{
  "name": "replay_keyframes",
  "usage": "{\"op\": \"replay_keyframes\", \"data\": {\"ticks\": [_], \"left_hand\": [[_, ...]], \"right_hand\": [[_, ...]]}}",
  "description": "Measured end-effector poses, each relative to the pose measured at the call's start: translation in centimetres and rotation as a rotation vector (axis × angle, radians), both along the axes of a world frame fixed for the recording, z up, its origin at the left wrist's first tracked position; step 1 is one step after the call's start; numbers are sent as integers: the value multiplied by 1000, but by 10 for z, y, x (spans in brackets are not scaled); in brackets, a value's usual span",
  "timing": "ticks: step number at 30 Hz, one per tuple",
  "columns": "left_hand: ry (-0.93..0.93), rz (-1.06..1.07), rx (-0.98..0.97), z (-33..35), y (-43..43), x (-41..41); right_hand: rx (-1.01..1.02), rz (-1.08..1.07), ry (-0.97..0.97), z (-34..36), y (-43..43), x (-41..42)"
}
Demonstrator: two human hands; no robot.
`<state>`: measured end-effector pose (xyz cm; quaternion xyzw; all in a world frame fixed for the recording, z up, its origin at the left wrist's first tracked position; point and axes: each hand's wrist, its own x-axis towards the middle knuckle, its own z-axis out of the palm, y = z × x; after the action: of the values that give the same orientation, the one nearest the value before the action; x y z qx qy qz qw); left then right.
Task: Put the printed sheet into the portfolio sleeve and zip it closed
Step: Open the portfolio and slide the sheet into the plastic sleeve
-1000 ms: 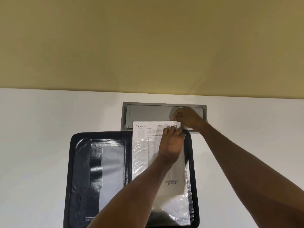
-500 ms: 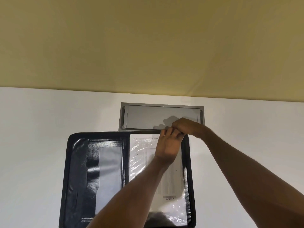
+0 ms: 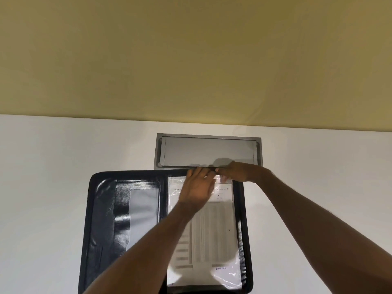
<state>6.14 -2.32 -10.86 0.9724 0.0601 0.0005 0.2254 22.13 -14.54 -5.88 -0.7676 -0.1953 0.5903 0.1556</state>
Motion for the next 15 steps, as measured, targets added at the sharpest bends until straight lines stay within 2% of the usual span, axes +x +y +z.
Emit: {"op": "replay_keyframes", "data": {"ticks": [3, 8, 15], "left_hand": [[87, -6, 42, -4, 38, -18], [183, -90, 66, 0, 80, -29], [229, -208, 55, 11, 90, -25]], "right_hand": [[-73, 127, -172, 1, -6, -7], [-106, 111, -378, 4, -12, -16], [172, 201, -634, 8, -27, -27]]}}
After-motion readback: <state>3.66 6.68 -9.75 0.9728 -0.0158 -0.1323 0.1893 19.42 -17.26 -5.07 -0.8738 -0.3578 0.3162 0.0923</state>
